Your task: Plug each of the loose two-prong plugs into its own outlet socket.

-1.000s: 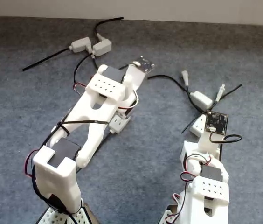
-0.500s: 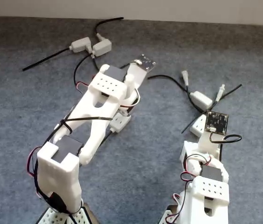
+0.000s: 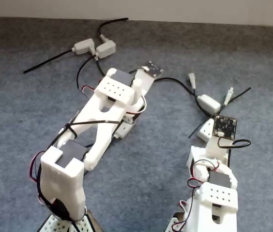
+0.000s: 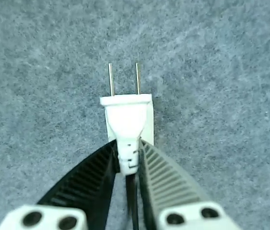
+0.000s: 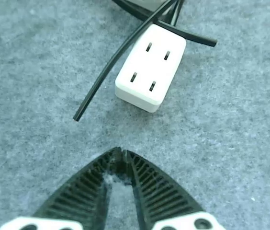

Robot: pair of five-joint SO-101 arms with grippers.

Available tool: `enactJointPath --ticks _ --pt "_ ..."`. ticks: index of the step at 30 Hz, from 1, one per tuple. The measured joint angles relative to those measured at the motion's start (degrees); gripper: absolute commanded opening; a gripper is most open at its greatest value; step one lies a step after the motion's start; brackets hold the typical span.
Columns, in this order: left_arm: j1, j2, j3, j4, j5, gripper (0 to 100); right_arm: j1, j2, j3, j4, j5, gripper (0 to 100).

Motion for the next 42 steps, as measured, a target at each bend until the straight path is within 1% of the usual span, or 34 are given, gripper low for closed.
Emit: enactJointPath --ticks 6,13,15,17,20,22,25,29,31,35,42 --pt "-0.09 -0.97 0.0 2.73 0.0 1 0.0 0.0 0.0 0.0 0.0 0.9" --pt "0.44 -11.6 0.88 5.36 -0.62 1 0.0 0.0 0.0 0.0 0.0 0.9" --pt "2.29 -14.59 2.9 6.86 -3.16 1 0.0 0.0 0.0 0.0 0.0 0.9" --pt "5.63 -16.88 6.68 8.62 -4.48 1 0.0 0.0 0.0 0.0 0.0 0.9" --pt "11.43 -18.81 15.21 8.62 -3.52 1 0.0 0.0 0.0 0.0 0.0 0.9" --pt "13.71 -18.99 21.19 5.89 -1.58 1 0.0 0.0 0.0 0.0 0.0 0.9" --pt "14.15 -18.99 29.27 -0.53 -0.7 2 0.0 0.0 0.0 0.0 0.0 0.9" --pt "13.8 -18.99 37.45 -7.56 -0.53 11 0.0 0.0 0.0 0.0 0.0 0.9" --pt "13.98 -18.99 40.44 -9.67 -0.53 13 0.0 0.0 0.0 0.0 0.0 0.9" --pt "14.07 -19.6 42.99 -12.75 -0.53 13 0.18 0.0 0.0 0.0 0.0 0.9" --pt "13.89 -19.6 43.16 -13.8 -0.53 13 0.18 0.0 0.0 0.0 0.0 0.9"
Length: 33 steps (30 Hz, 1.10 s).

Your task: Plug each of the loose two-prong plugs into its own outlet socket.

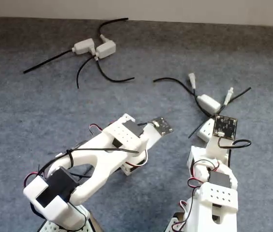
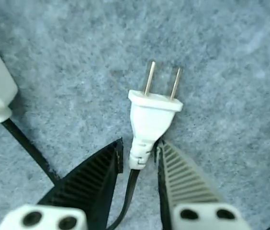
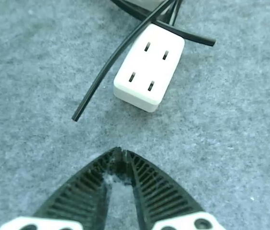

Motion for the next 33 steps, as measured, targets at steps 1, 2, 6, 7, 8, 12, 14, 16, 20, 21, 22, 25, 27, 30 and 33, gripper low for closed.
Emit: enactJointPath --ticks 1,2,6,7,8,12,14,16,20,21,22,25,27,30,33 --pt "0.0 0.0 0.0 -0.18 0.0 13 0.0 0.0 0.0 0.0 0.0 0.9" --pt "0.0 0.0 0.0 -0.44 -0.09 13 0.0 0.0 0.0 0.0 0.0 0.9" --pt "0.09 0.0 0.0 -2.2 -0.09 13 0.0 0.0 0.0 0.0 0.0 0.9" --pt "0.26 0.0 0.0 -2.73 -0.09 13 0.0 0.0 0.0 0.0 0.0 0.9" --pt "0.35 0.0 0.0 -3.25 -0.09 13 0.0 0.0 0.0 0.0 0.0 0.9" --pt "0.44 0.0 0.0 -4.92 -0.18 13 0.0 0.0 0.0 0.0 0.0 0.9" --pt "0.44 0.0 0.0 -5.8 -0.18 13 0.0 0.0 0.0 0.0 0.0 0.9" --pt "0.44 0.0 0.0 -6.51 -0.18 13 0.0 0.0 0.0 0.0 0.0 0.9" --pt "0.44 0.0 0.09 -6.86 -0.18 13 0.0 0.0 0.0 0.0 0.0 0.9" --pt "0.44 0.0 0.09 -6.86 -0.18 13 0.0 0.0 0.0 0.0 0.0 0.9" --pt "0.44 0.0 -0.18 -6.86 -0.18 13 0.0 0.0 0.0 0.0 0.0 0.9" --pt "0.53 0.0 -0.7 -7.03 -0.18 13 0.0 0.0 0.0 0.0 0.0 0.9" --pt "0.79 0.0 -1.23 -7.3 -0.18 13 0.0 0.0 0.0 0.0 0.0 0.9" --pt "2.29 0.0 -2.11 -7.3 -0.18 13 0.0 0.0 0.0 0.0 0.0 0.9" --pt "2.9 0.0 -2.2 -7.38 -0.18 13 0.0 0.0 0.0 0.0 0.0 0.9"
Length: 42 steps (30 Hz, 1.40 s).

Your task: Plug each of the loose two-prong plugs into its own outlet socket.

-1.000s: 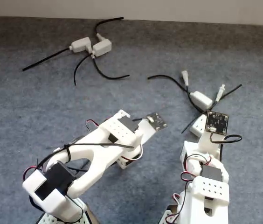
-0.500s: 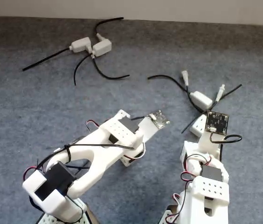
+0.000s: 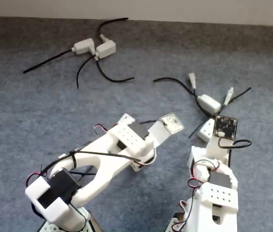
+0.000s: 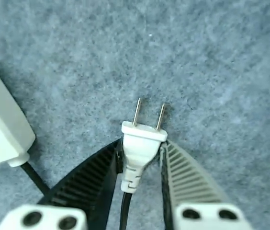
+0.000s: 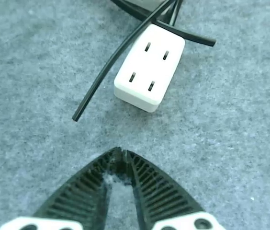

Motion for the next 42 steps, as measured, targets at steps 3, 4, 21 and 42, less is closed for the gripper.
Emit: enactJointPath --ticks 3,4,21,42 --pt "0.0 0.0 0.0 0.0 0.0 12 0.0 0.0 0.0 0.0 0.0 0.9" --pt "0.0 0.0 0.0 0.0 0.0 11 0.0 0.0 0.0 0.0 0.0 0.9" --pt "0.09 0.0 -3.08 1.49 0.0 1 0.0 0.0 0.0 0.0 0.0 0.9" --pt "0.0 -52.04 27.6 -16.7 -2.55 1 0.0 0.0 0.0 0.0 0.0 0.9"
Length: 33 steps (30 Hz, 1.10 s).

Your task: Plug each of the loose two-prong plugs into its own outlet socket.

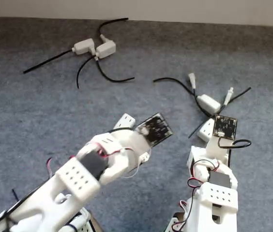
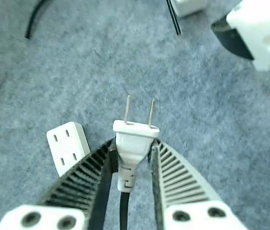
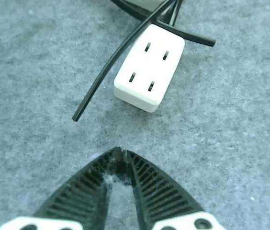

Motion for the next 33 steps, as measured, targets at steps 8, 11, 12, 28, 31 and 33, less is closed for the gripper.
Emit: enactJointPath --ticks 8,11,12,28,31,33 --pt "-2.02 -16.35 15.82 -17.41 7.47 1 -0.09 0.0 0.0 0.0 0.0 0.8" --pt "-2.02 -19.6 22.68 -26.64 7.65 1 -0.09 0.0 0.0 0.0 0.0 0.8" --pt "-2.02 -20.48 24.53 -29.63 7.65 1 -0.18 0.0 0.0 0.0 0.0 0.8" --pt "-2.02 -23.82 36.13 -48.35 7.74 1 -21.54 -34.64 -12.92 16.09 0.44 0.8" --pt "-1.93 -23.82 36.13 -48.35 7.74 1 -29.71 -38.24 -10.29 16.18 4.84 0.8" --pt "-1.93 -23.82 36.13 -48.35 7.74 1 -34.02 -38.59 -8.97 16.18 6.77 0.8"
